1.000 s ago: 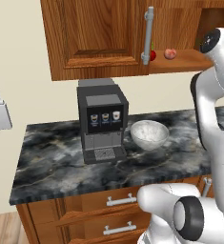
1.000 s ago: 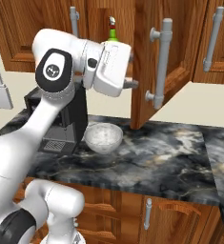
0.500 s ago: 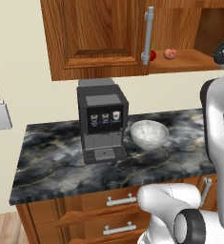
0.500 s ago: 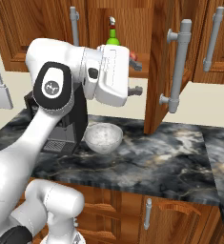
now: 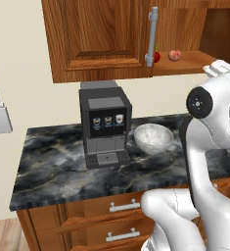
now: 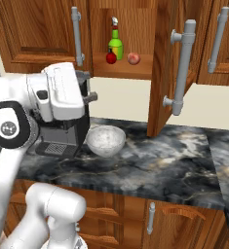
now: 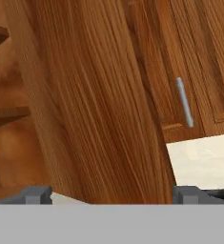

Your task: Open the cabinet. Pick the apple and peach from the cabinet and place them into the bowl. Then close the cabinet.

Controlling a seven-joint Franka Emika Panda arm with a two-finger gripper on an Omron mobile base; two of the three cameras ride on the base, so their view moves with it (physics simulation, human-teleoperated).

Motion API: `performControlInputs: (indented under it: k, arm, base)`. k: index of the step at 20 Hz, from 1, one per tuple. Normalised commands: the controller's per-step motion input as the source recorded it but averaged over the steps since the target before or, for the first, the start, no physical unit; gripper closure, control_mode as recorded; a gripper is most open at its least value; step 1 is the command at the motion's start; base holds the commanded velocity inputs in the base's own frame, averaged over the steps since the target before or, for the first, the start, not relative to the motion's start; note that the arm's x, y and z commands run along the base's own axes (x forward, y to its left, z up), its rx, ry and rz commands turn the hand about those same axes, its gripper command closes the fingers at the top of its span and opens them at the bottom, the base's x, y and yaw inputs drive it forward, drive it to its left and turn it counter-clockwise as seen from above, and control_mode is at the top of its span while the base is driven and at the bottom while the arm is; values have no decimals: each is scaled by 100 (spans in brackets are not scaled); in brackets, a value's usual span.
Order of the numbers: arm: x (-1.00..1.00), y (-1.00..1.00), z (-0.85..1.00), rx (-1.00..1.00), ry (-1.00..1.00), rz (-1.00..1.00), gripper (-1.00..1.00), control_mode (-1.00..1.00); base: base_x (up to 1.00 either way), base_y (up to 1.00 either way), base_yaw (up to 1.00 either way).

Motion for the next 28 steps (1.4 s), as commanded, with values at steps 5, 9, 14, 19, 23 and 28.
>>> performControlInputs:
  k: [5, 9, 14, 19, 23, 28]
  arm:
    - [0, 68, 0, -13, 3, 39, -100, -100]
    - [-1, 31, 0, -10, -1, 44, -100, -100]
    - [-6, 5, 0, -9, -11, 39, -100, -100]
    - [3, 14, 0, -5, 5, 25, -100, -100]
    - [0, 2, 0, 0, 2, 2, -100, -100]
    - [0, 0, 0, 0, 0, 0, -100, -100]
  base:
    - [0, 0, 0]
    - [0, 0, 0]
    - [0, 0, 0]
    - [0, 0, 0]
    - [0, 0, 0]
    - [0, 0, 0]
